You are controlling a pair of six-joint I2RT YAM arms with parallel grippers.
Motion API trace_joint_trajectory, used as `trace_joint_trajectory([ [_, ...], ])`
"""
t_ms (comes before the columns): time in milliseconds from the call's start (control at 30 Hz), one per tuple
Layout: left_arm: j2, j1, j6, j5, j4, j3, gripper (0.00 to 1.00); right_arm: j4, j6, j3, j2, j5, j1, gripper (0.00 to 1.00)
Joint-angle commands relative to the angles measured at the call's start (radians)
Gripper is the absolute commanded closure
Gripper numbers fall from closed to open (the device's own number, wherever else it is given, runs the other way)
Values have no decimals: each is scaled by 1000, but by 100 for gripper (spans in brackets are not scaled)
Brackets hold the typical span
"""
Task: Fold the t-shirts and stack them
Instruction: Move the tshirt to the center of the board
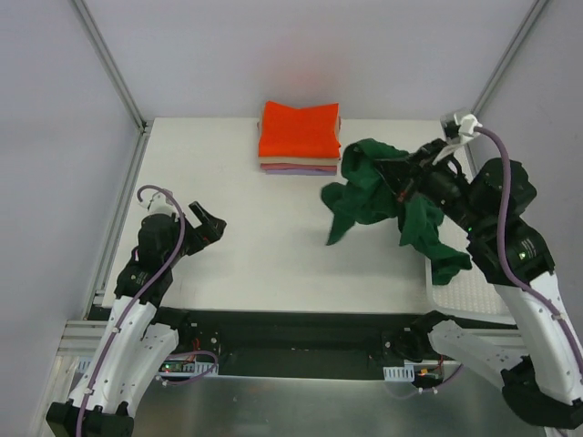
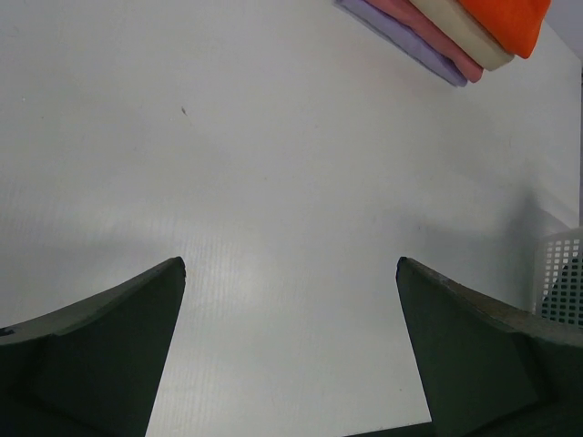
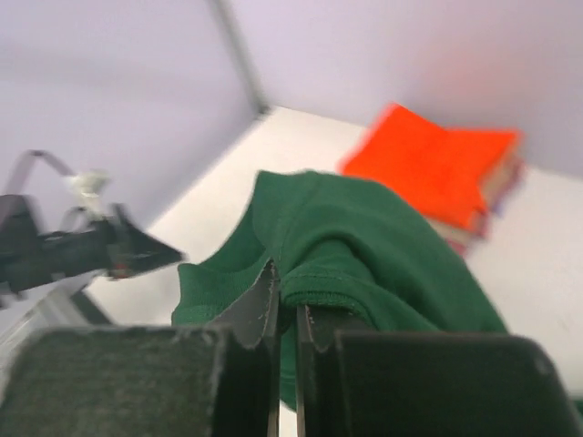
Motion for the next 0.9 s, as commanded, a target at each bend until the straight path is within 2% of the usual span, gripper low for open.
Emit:
trace_joint_trajectory([
  [0,-9,-4,-1,16,48,-16,1,151,-112,230,172,-51,238,99],
  [67,-15,-4,-17,-33,42,-25,1,152,-156,323,249,35,351,100],
  [167,-33,-4,-56,-111,28,-44,1,163,-184,469,356,61,450,99],
  [367,-53,-4,-73,-214,-15,-41,1,158,-148,747,596,16,504,99],
  [500,-62,-4,-75,-274,-51,-39,1,163,-141,778,638,44,504,99],
  [600,-55,-4,-86,-318,-85,-31,1,174,-166,663,595,197,502,99],
  [667,-43,-4,-92,-324,-84,-33,1,175,-184,525,524,323,504,99],
  [800,10,-4,-89,-326,-84,-37,1,177,-145,81,325,575,464,99],
  [867,42,-4,-92,-324,-82,-39,1,178,-68,-146,234,611,382,99],
])
